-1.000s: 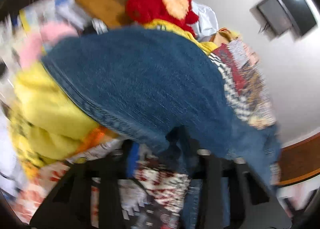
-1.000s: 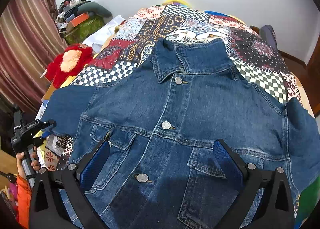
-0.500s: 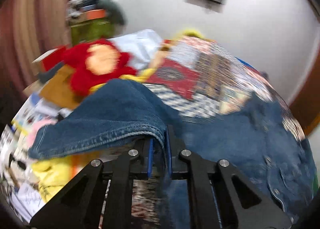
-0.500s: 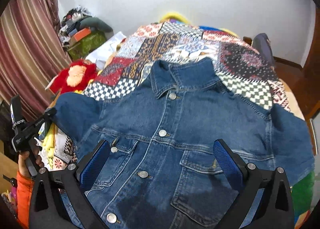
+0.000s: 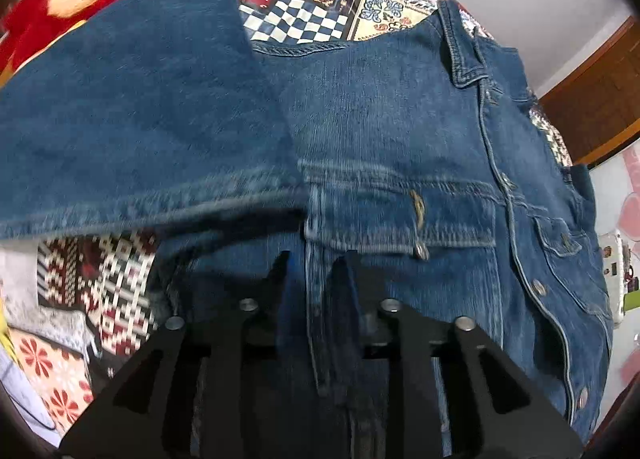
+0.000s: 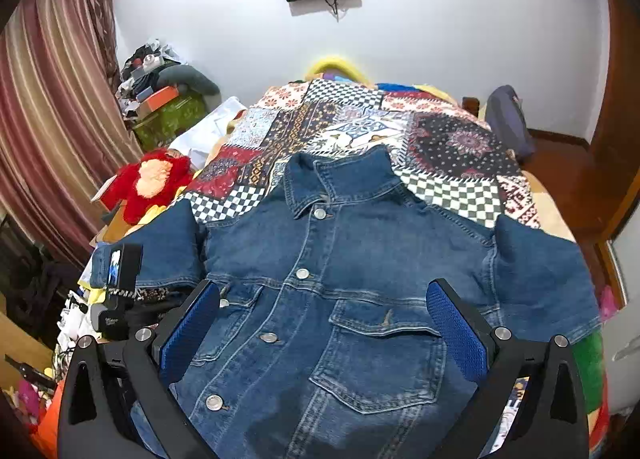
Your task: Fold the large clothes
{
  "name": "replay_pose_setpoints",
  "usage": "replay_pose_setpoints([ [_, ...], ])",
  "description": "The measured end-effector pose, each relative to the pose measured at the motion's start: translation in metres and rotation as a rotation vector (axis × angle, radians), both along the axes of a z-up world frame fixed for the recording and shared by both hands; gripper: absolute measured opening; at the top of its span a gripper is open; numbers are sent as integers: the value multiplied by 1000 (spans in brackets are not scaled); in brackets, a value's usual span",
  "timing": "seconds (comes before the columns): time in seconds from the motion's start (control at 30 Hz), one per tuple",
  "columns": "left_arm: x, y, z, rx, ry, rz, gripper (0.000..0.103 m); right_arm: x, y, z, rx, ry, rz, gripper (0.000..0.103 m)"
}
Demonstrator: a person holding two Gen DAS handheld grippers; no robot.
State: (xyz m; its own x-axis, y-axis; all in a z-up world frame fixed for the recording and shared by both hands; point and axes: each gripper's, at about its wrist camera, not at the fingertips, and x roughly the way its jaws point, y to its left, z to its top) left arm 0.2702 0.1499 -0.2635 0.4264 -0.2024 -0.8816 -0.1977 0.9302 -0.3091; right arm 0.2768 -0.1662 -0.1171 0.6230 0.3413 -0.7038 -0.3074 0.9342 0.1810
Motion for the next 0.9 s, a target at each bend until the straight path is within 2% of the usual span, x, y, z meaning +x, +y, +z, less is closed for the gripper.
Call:
replay_pose_setpoints([
  [0.03,-6,2,4,-4,-15,13,45,-1,-1,1,0,-1,0,103],
  [0.1,-22,11,14,-19,-56,57,56,-1,-1,1,2,1,-1,103],
  [0.13,-30,18,19,-28,-76,82,58,-1,-1,0,4,4,-2,103],
  [0.27,-58,62,39,-69,-133,205,58,-1,5,-2,9,17,7,103],
  [0.37,-71,104,44,-66,-157,315,58,-1,13,-5,2,20,19,103],
  [0.43,-90,139,42,-60,-153,410,58,-1,19,-7,-1,23,29,103],
  [0.6,-118,192,32,-123,-174,577,58,-2,31,-8,-32,14,46,103],
  [0.77,-117,226,19,-176,-177,664,58,0,37,-9,-45,14,48,103],
  [0.87,-111,236,14,-111,-148,695,58,2,37,-9,-45,16,45,103],
  [0.9,-106,238,11,-77,-139,698,54,2,38,-9,-45,16,43,103],
])
